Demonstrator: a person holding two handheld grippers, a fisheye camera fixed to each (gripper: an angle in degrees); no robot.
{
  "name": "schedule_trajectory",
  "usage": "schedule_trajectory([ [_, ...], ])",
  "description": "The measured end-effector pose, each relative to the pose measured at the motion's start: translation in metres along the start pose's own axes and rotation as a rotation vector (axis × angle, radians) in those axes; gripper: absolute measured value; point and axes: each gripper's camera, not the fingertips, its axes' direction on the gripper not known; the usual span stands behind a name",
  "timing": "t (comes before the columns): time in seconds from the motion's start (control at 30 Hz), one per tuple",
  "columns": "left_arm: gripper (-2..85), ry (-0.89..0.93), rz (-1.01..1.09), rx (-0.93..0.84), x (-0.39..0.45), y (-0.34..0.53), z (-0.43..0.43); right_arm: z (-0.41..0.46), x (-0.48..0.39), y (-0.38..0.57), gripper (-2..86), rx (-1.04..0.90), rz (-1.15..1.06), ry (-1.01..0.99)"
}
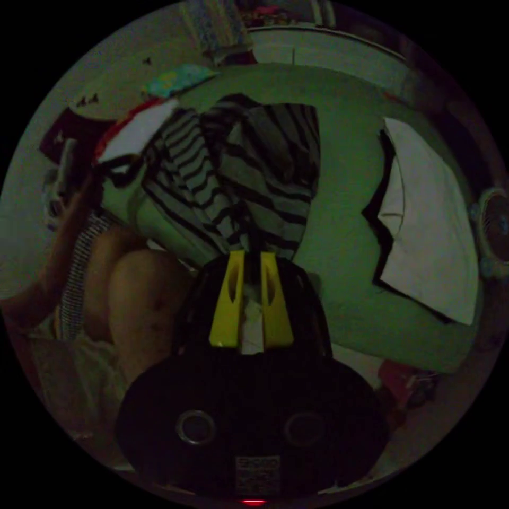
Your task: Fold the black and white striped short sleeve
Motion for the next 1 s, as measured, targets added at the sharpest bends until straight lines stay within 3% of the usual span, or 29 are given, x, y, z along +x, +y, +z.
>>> schedule_trajectory([
  [0.17, 18.2, -0.027, 0.015, 0.007, -0.004, -0.028, 0.006, -0.032, -0.025, -0.024, 10.6, 0.166, -0.100, 0.015],
  [0.33, 18.1, -0.008, 0.017, -0.095, -0.005, -0.057, 0.035, 0.016, -0.076, -0.087, 15.3, 0.095, -0.270, 0.029],
  [0.47, 14.2, -0.028, 0.036, -0.140, -0.002, -0.068, 0.047, 0.052, -0.089, -0.122, 14.4, 0.038, -0.247, 0.035],
  [0.57, 7.2, -0.025, 0.048, -0.093, -0.002, -0.071, 0.035, 0.056, -0.088, -0.130, 7.9, 0.014, -0.231, 0.057],
  [0.67, 4.9, -0.052, 0.064, -0.027, -0.005, -0.072, 0.011, 0.023, -0.081, -0.108, -0.1, 0.092, -0.251, 0.046],
  [1.0, 4.9, 0.031, 0.029, 0.023, -0.019, -0.059, -0.055, -0.101, -0.032, 0.033, -1.5, 0.193, -0.254, -0.032],
])
